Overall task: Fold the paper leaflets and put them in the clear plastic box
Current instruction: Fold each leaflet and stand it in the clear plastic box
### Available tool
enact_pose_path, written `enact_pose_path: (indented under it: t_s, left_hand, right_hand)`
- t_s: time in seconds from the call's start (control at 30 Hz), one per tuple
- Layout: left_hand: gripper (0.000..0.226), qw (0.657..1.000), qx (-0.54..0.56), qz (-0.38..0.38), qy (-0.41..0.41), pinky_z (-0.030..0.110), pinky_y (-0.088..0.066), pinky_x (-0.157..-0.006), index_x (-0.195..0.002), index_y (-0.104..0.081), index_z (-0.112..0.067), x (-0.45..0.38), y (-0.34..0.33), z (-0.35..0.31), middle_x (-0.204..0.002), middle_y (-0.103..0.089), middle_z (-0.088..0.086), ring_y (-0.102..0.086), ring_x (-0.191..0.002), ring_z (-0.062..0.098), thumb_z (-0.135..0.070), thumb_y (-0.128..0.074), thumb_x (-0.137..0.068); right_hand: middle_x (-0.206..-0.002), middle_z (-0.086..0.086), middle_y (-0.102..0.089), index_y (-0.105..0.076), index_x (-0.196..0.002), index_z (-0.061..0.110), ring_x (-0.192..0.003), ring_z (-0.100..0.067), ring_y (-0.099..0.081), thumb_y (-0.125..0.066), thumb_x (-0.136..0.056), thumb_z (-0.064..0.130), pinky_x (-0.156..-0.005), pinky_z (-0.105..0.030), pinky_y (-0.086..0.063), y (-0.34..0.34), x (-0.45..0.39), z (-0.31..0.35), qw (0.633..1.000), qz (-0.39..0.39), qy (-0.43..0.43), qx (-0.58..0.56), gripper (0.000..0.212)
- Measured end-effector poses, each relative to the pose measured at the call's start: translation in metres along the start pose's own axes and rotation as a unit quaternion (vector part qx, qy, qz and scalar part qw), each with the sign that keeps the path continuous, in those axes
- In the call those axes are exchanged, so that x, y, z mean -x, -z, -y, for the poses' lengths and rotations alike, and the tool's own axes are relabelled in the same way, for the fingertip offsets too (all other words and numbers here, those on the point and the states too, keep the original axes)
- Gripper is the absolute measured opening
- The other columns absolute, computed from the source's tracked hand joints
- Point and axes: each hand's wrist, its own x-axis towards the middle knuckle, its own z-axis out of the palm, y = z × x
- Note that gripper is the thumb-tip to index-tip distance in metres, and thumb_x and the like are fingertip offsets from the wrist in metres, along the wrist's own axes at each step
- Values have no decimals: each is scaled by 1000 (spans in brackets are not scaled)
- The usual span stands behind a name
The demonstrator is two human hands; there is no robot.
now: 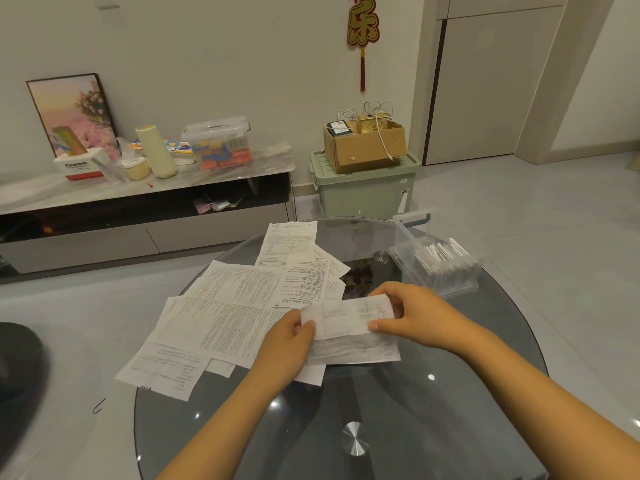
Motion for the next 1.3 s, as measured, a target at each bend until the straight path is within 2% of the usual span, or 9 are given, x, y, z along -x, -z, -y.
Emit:
enact_pose_path:
  t_s: [0.07,0.17,0.37,0.53,0.67,0.8,0.93,1.1,1.3]
  left_hand:
    - [7,999,-46,-21,-14,25,-50,-70,-101,-50,-22,-2,-3,1,-92,-58,-7,-58,-83,9,-27,-49,-96]
    - [44,997,-67,-2,-45,12,-47,-66,-125,-37,-29,-2,-8,4,-102,-53,-14,-57,-89,2,-25,-61,-90]
    - [91,981,-172,12,-87,34,-38,-107,-149,-1,-32,-7,-15,19,-142,-30,-2,-38,-128,14,-24,-67,-85]
    - [67,933,-320,-1,-166,31,-14,-115,-145,-23,-37,-12,-13,19,-152,-11,-7,-13,-140,15,-28,-60,-90]
    - [45,889,-385,75,-236,25,1,-111,-137,-44,-34,-9,-13,23,-150,-28,-12,-18,-137,8,-41,-50,-93]
    - [56,880,-398,92,-242,23,-6,-109,-140,-40,-33,-9,-13,23,-149,-30,-11,-21,-135,9,-54,-50,-89]
    - [41,866,-405,90,-278,27,-22,-106,-129,-54,-29,-11,-12,21,-138,-47,-9,-38,-127,11,-48,-46,-93]
    - [33,891,-338,53,-297,34,-42,-63,-70,-52,-21,-10,-11,16,-66,-53,-7,-49,-65,12,-38,-38,-94]
    - [15,931,-271,39,-242,25,-43,-68,-96,-56,-25,-5,-12,14,-83,-58,-13,-53,-76,6,-38,-50,-92]
  right_hand:
    - [-113,9,-59,-49,-123,27,-94,-7,-57,-72,-79,32,-77,-21,-47,-5,-2,-1,1000,-3,-20,1,50]
    - [-119,5,-56,-40,-130,25,-98,-12,-56,-71,-80,28,-78,-24,-49,-13,-4,-2,998,11,-52,34,59]
    - [-121,-5,-56,-27,-140,18,-100,-22,-58,-64,-84,18,-79,-32,-51,-28,-7,-6,990,10,-91,108,68]
    - [-123,-4,-48,-29,-139,23,-104,-22,-55,-61,-86,20,-79,-31,-48,-28,-9,-9,979,-31,-102,172,63]
    - [-123,4,-44,-47,-130,28,-114,-16,-42,-60,-85,19,-81,-23,-38,-24,-8,-5,974,-58,-18,219,48]
    - [-124,9,-51,-58,-123,30,-119,-12,-37,-70,-78,42,-98,-28,-38,-26,1,1,976,73,40,201,48]
    - [-127,7,-52,-56,-123,29,-120,-13,-42,-64,-83,42,-98,-29,-39,-31,3,3,968,75,49,235,44]
    - [-88,2,-60,-64,-98,21,-83,-19,-55,-48,-90,26,-60,-25,-36,-25,4,7,973,39,45,225,19]
    - [-84,-2,-64,-51,-93,21,-74,-22,-56,-39,-96,28,-60,-31,-40,-23,6,8,983,20,33,182,14]
